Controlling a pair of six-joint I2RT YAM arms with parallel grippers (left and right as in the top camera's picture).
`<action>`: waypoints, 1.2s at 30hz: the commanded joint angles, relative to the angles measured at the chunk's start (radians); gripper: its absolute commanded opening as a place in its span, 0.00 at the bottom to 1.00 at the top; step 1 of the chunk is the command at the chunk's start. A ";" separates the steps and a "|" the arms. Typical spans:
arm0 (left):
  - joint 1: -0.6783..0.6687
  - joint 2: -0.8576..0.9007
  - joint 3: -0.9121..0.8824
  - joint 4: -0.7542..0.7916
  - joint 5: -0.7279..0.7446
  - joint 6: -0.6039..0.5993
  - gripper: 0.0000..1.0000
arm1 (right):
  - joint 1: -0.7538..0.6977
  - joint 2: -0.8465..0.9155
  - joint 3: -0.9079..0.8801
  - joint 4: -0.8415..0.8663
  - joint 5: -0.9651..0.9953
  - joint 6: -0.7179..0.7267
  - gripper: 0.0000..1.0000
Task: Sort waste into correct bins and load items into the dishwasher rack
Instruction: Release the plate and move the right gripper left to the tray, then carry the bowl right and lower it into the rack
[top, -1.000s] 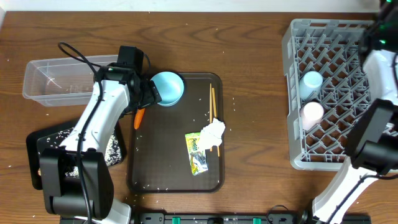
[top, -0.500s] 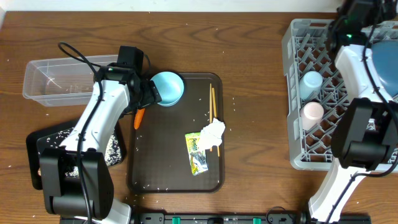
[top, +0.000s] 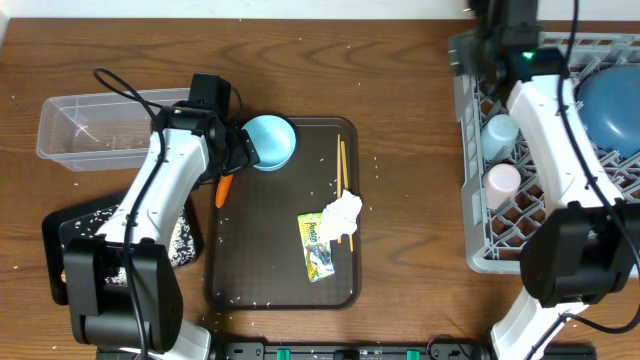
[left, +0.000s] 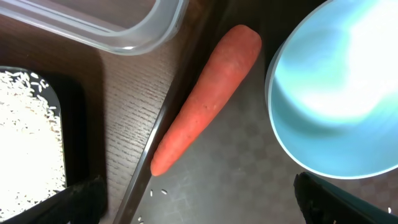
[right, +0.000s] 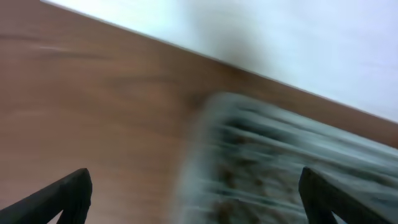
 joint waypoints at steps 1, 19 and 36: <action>0.003 -0.008 -0.004 -0.004 -0.016 0.020 0.98 | 0.045 0.000 0.005 0.008 -0.401 0.142 0.99; 0.003 -0.008 -0.004 -0.006 -0.042 0.095 0.98 | 0.422 0.270 0.005 0.225 -0.324 0.487 0.77; 0.003 -0.007 -0.004 -0.006 -0.042 0.095 0.98 | 0.552 0.401 0.005 0.179 -0.208 0.582 0.33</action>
